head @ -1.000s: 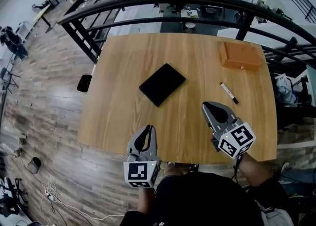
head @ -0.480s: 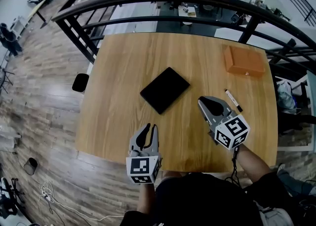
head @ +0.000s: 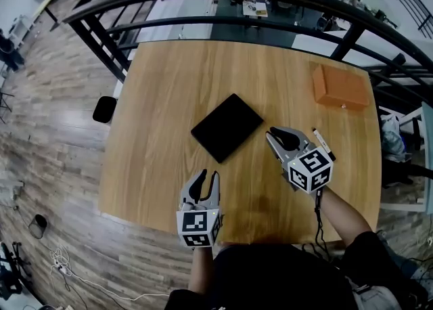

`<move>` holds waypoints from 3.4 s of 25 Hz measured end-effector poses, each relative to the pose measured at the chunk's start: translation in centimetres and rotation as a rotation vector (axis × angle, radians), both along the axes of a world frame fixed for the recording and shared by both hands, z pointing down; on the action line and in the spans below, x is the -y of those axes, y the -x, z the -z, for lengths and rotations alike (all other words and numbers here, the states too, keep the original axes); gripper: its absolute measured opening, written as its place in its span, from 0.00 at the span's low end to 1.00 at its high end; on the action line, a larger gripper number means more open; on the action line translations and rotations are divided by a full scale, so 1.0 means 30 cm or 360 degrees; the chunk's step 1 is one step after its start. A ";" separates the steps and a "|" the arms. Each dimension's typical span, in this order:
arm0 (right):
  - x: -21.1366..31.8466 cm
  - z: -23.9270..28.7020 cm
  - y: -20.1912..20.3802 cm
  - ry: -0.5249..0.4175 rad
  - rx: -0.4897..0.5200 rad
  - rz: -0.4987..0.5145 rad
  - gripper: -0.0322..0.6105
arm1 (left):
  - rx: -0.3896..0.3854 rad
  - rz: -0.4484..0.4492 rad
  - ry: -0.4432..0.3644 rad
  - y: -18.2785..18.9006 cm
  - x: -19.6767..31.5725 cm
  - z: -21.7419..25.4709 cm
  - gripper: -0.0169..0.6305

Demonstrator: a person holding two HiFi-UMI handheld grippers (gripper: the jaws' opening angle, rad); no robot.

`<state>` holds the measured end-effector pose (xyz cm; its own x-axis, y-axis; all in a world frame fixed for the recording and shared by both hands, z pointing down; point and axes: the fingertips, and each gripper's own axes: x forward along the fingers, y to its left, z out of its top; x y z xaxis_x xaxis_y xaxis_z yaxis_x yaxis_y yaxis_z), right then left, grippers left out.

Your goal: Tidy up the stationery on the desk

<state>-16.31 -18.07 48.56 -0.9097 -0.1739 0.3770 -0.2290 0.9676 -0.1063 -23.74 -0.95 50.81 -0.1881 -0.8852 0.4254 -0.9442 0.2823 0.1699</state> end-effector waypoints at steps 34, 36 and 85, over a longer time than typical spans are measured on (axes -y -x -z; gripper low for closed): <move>0.193 -0.426 0.179 0.0145 -0.0566 0.0120 0.39 | -0.0267 0.0018 0.0380 0.082 0.138 -0.348 0.34; 0.199 -0.435 0.181 0.0178 -0.0564 0.0110 0.40 | -0.0281 0.0023 0.0390 0.080 0.141 -0.359 0.34; 0.054 -0.463 -0.062 0.0309 -0.0674 0.0035 0.39 | -0.0174 -0.0336 0.0544 0.056 0.184 -0.391 0.24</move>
<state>-14.46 -19.68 62.45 -0.6715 -0.0457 0.7396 -0.2708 0.9442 -0.1876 -25.40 -6.48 62.54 0.0447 -0.7038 0.7090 -0.9690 0.1422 0.2022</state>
